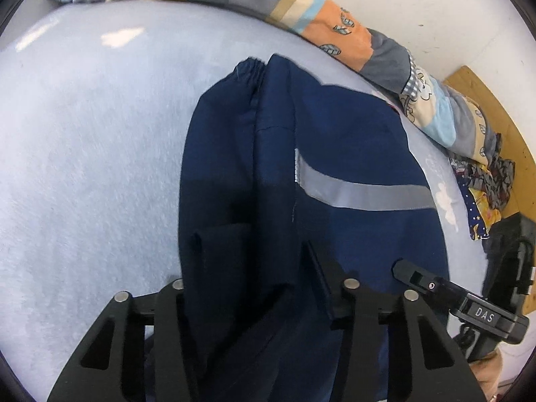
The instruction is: Fold large clothes
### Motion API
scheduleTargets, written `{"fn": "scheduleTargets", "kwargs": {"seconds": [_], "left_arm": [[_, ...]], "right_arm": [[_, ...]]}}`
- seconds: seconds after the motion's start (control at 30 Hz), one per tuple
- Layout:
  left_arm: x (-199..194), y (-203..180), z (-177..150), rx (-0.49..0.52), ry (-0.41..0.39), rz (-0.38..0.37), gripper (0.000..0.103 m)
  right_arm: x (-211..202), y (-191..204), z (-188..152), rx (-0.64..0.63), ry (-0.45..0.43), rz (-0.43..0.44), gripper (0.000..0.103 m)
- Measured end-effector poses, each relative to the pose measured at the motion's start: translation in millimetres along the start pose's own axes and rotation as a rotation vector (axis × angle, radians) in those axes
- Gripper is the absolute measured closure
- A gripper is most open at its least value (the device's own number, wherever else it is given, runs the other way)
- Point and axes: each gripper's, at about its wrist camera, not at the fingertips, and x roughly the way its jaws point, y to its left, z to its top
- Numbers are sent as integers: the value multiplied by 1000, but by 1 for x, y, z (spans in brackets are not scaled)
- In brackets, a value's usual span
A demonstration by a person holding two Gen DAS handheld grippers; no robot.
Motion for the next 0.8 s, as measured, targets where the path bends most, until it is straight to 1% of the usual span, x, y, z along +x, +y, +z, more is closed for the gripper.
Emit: {"fn": "scheduleTargets", "kwargs": {"seconds": [0.07,0.13,0.33,0.47,0.57,0.67,0.8], "left_arm": [[-6,-4,0,19,-21,7,61],[-11,-5,-1,24,-36,-1,62],[-22,-19,-2,46,-55,-28,62],[-26,-34,-6,72,-60,-49,62],[-30,-50,-11,85,-62,-87,62],[-29,-70,-20,128,-56,-86,62],[-17,-90,-29,168,-18,-93,63]], "right_arm": [[-7,10,0,-26,-26,-13,47],[-15,17,0,-63,-44,-31,50],[-33,33,3,-141,-88,-77,52],[-45,40,3,-155,-108,-86,52],[-59,38,-1,-154,-118,-98,52],[-70,32,-7,-148,-123,-113,52],[-87,17,-17,-124,-121,-147,53]]}}
